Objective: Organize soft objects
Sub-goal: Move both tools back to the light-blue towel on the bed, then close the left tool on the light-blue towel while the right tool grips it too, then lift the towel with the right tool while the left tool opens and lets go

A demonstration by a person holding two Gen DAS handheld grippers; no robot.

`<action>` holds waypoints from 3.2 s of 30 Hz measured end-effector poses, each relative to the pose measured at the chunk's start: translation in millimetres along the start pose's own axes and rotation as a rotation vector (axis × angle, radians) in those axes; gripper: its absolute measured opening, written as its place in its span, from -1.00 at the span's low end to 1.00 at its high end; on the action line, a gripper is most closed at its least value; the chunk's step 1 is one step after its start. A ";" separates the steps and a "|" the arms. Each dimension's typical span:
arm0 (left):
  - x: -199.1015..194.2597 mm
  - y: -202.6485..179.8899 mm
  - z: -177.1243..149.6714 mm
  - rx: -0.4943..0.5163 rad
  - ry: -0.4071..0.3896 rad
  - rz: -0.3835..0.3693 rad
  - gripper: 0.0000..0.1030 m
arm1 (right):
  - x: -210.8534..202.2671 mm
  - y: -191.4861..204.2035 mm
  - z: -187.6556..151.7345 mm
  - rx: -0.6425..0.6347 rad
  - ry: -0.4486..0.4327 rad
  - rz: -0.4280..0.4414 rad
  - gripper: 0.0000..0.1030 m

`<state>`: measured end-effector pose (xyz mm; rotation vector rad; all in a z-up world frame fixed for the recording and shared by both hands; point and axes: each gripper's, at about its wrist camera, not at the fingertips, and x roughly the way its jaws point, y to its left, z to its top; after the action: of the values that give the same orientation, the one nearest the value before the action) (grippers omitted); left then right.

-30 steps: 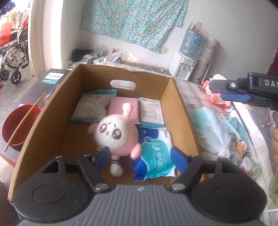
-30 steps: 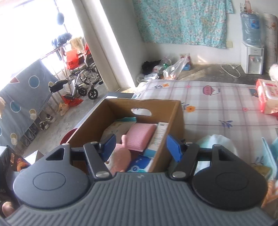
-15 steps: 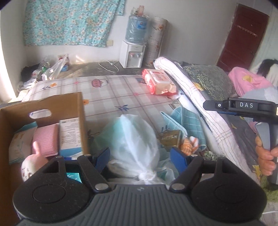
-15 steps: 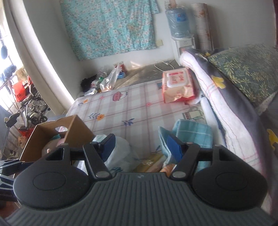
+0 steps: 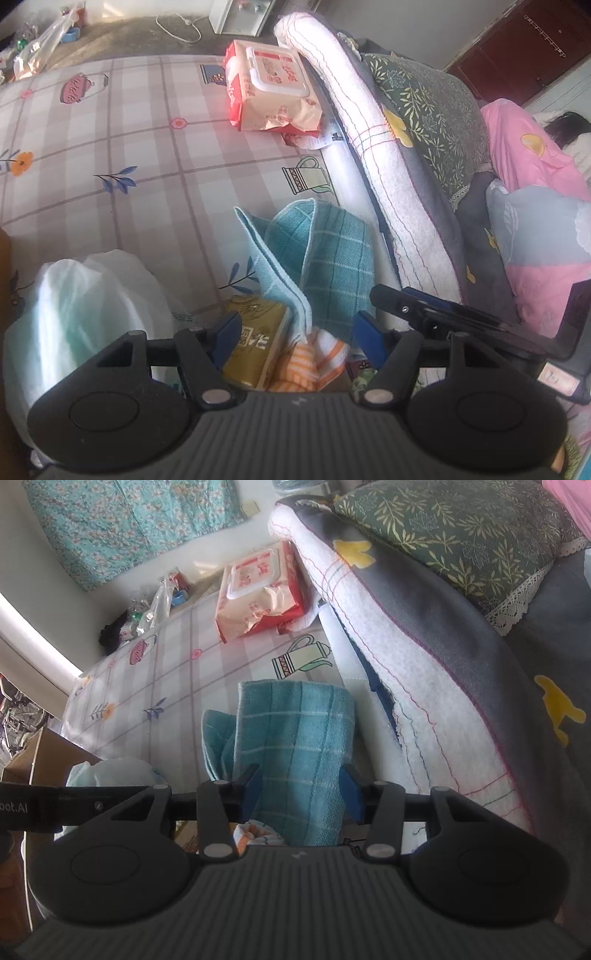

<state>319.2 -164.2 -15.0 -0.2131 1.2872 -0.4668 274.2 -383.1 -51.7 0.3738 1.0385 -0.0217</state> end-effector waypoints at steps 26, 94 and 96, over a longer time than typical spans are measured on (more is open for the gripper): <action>78.3 26.0 56.8 -0.141 0.143 -0.216 0.51 | 51.5 61.3 5.0 -0.264 0.027 0.147 -0.07; -209.2 26.5 -88.3 0.018 -0.397 -0.240 -0.40 | -172.9 135.8 -36.5 -0.312 -0.491 0.165 -0.86; -225.9 38.3 -103.5 0.002 -0.438 -0.213 -0.39 | -183.3 146.9 -41.2 -0.321 -0.485 0.208 -0.86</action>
<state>182.7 -18.3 137.5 -0.4286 0.8382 -0.5664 174.0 -261.5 127.3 0.1673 0.5073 0.2289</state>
